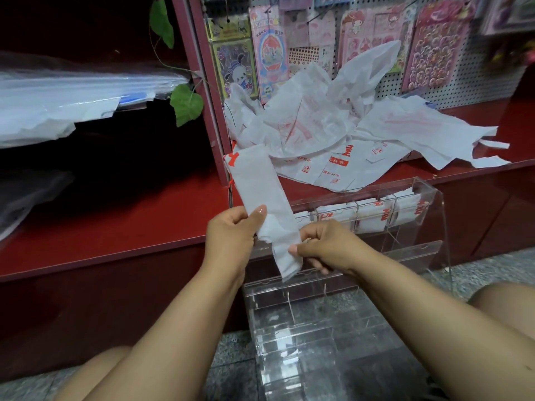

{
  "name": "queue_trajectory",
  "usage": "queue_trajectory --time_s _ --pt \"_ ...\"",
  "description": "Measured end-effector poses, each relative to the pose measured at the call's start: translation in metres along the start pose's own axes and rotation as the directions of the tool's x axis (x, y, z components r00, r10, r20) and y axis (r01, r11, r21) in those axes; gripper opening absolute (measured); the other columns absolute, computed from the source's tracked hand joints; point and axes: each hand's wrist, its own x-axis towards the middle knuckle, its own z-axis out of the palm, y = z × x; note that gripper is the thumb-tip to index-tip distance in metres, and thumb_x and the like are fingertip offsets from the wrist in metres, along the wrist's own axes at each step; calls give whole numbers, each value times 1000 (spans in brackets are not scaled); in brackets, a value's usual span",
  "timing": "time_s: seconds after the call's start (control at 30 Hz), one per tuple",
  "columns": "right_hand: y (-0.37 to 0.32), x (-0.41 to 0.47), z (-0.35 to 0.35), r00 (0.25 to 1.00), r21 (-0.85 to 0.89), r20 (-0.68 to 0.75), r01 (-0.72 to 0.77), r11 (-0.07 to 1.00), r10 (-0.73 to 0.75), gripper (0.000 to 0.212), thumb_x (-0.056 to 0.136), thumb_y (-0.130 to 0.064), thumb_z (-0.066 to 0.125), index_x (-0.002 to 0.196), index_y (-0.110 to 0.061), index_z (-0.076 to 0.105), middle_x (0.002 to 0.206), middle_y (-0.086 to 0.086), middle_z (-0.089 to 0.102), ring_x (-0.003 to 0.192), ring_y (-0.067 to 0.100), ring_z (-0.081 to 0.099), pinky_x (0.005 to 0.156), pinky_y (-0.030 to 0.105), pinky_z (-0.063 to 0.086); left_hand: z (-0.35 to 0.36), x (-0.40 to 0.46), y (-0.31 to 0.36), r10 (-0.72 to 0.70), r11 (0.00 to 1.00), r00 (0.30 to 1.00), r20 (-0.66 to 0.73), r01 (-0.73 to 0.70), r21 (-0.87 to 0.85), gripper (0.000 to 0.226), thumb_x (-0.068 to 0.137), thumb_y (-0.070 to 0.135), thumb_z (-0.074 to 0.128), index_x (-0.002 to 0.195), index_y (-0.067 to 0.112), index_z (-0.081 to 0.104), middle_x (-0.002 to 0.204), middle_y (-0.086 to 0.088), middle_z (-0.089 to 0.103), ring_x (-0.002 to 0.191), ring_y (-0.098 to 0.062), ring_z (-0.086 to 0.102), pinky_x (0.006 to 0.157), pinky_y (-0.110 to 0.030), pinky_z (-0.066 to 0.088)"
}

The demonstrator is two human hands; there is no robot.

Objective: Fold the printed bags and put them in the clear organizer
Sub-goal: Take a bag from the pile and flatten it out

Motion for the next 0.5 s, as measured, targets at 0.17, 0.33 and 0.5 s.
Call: queue_trajectory --time_s 0.17,0.33,0.5 --pt "4 8 0 1000 317 24 -8 948 1 12 87 14 50 90 10 62 72 17 68 58 18 67 54 22 56 3 -3 -2 -12 1000 998 63 11 21 33 90 18 68 87 -15 63 71 -14 59 56 -17 45 52 -25 34" --pt "2 8 -4 1000 715 5 12 699 -23 26 71 -12 56 89 7 61 92 20 67 90 31 64 80 41 57 5 -6 -6 -61 997 985 161 52 55 10 89 9 67 82 4 72 70 -4 73 53 -8 61 48 -18 45" --pt "2 5 -3 993 485 -54 120 866 -107 9 89 -6 59 89 -1 66 75 5 72 72 15 66 70 26 54 7 -8 -8 -60 990 981 182 34 138 7 88 10 68 84 7 73 77 -6 76 63 -11 67 55 -20 51"
